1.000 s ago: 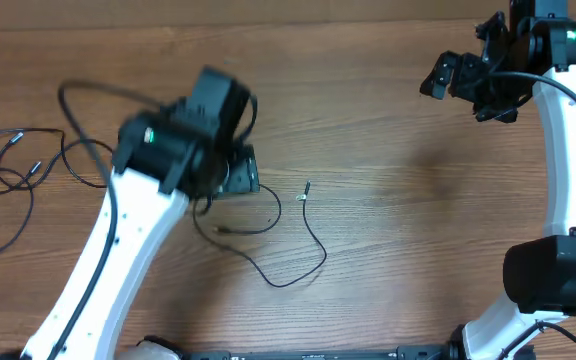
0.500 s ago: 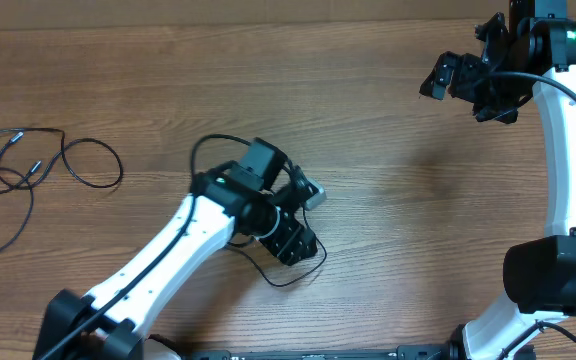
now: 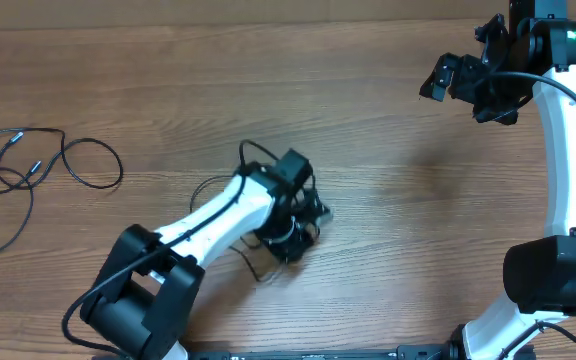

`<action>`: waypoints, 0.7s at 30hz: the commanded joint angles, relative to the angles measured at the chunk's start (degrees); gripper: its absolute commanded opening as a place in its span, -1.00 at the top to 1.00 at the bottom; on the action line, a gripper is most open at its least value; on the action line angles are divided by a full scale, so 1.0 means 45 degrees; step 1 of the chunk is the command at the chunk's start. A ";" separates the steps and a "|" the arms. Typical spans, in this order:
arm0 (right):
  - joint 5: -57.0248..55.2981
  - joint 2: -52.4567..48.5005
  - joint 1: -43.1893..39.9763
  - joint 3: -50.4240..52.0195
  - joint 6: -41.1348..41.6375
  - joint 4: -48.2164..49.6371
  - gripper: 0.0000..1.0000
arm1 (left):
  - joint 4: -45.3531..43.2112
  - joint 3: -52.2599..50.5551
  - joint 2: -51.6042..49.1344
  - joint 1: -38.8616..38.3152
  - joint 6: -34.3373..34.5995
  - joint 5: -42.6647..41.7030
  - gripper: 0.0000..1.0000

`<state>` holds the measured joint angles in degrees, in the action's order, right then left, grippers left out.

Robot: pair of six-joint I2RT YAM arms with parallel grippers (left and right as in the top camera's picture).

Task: Untangle cables
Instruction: 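Carry the last cable left and drop it on the cable pile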

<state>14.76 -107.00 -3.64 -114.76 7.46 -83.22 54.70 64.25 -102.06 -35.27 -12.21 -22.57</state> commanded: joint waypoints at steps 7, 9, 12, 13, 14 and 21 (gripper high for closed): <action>-0.0034 0.0126 0.0029 0.0015 0.0005 -0.0112 -1.00 | 0.1015 0.8553 0.1530 0.3575 0.3609 0.4036 0.91; -0.0029 0.0126 0.0034 0.0015 0.0005 -0.0155 -1.00 | 0.0665 1.0117 0.1530 0.4901 0.4153 0.4745 0.91; 0.0175 0.0126 0.0034 0.0015 0.0005 -0.0146 -1.00 | 0.0005 1.1589 0.1530 0.6970 0.4153 0.4779 0.92; 0.0291 0.0126 0.0034 0.0015 0.0005 -0.0121 -1.00 | -0.0223 1.1871 0.1530 0.7519 0.4245 0.4770 0.91; 0.0398 0.0126 0.0034 0.0015 0.0005 -0.0102 -1.00 | -0.0563 1.2220 0.1530 0.8315 0.4381 0.4779 0.92; 0.0403 0.0126 0.0034 0.0015 0.0005 -0.0117 -1.00 | -0.4478 1.3289 0.1545 1.3304 0.5532 0.4799 0.92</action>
<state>16.12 -107.00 -3.64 -114.74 7.49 -83.92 38.89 122.02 -95.70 19.42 10.20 -1.67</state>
